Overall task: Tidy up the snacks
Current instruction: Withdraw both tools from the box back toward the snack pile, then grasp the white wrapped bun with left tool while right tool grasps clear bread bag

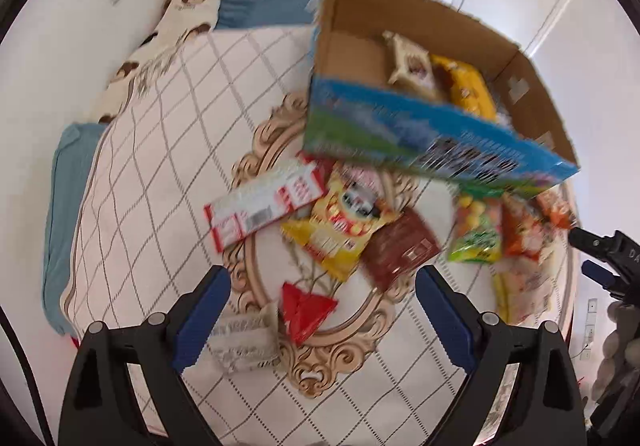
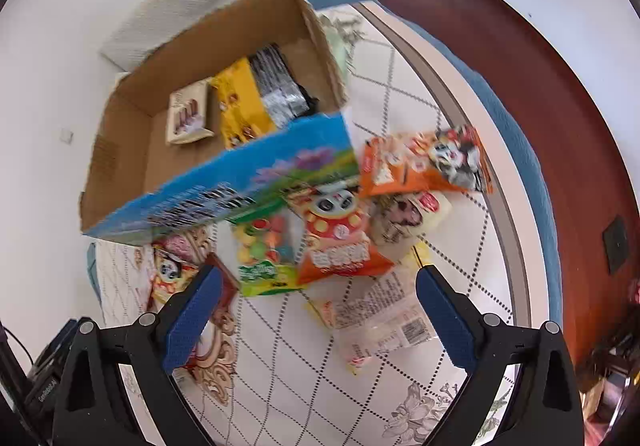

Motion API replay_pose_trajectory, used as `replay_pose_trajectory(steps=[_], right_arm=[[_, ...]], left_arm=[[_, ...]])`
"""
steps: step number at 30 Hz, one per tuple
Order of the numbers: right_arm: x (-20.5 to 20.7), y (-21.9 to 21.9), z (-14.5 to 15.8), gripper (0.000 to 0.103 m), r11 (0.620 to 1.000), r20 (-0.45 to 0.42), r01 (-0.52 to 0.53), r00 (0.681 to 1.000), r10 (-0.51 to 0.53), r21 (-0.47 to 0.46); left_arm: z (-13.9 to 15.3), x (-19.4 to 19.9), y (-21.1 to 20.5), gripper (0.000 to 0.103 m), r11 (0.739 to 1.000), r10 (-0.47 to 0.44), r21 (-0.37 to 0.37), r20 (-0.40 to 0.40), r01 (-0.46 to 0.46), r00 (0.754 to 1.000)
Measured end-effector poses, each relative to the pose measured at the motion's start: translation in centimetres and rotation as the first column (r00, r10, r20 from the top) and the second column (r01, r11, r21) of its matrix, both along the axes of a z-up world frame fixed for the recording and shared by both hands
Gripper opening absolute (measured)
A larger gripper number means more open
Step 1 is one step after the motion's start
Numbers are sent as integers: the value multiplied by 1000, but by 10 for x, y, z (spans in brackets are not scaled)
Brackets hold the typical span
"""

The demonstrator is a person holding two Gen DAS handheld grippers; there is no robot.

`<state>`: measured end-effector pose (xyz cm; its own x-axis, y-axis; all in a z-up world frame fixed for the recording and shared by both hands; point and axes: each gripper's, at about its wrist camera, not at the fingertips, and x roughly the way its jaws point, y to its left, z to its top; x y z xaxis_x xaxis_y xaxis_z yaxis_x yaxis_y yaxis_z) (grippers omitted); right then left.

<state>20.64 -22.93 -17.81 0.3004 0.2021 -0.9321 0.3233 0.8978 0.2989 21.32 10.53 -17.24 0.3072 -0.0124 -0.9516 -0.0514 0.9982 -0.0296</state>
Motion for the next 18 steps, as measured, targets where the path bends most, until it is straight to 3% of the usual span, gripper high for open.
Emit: replay_pose_trajectory(steps=[4, 8, 10, 11, 13, 14, 16, 18], right_arm=[[-24, -21, -47, 99, 984, -108, 154, 984, -145, 89], [-52, -36, -84, 99, 918, -209, 344, 930, -303, 199], [-55, -37, -101, 98, 893, -262, 384, 910, -322, 233], [-53, -35, -108, 96, 891, -278, 380, 909, -310, 249], [-47, -31, -120, 78, 892, -295, 367, 911, -288, 263], [-43, -28, -122, 76, 898, -286, 350, 919, -272, 267], [-34, -20, -118, 74, 938, -251, 268, 945, -211, 222], [-25, -3, -109, 72, 981, -206, 106, 976, -70, 165]], left_arm=[[-44, -14, 29, 95, 995, 94, -27, -123, -97, 988], [-69, -25, 48, 95, 985, 158, -33, -194, -167, 968], [-78, -26, 52, 95, 985, 158, -28, -222, -169, 962], [-82, -26, 53, 95, 985, 158, -25, -245, -169, 956], [-86, -25, 56, 95, 981, 167, -53, -258, -187, 952], [-86, -24, 56, 95, 980, 165, -65, -260, -188, 952], [-84, -22, 55, 95, 984, 149, -58, -249, -168, 957], [-84, -20, 53, 95, 992, 116, -13, -244, -123, 963]])
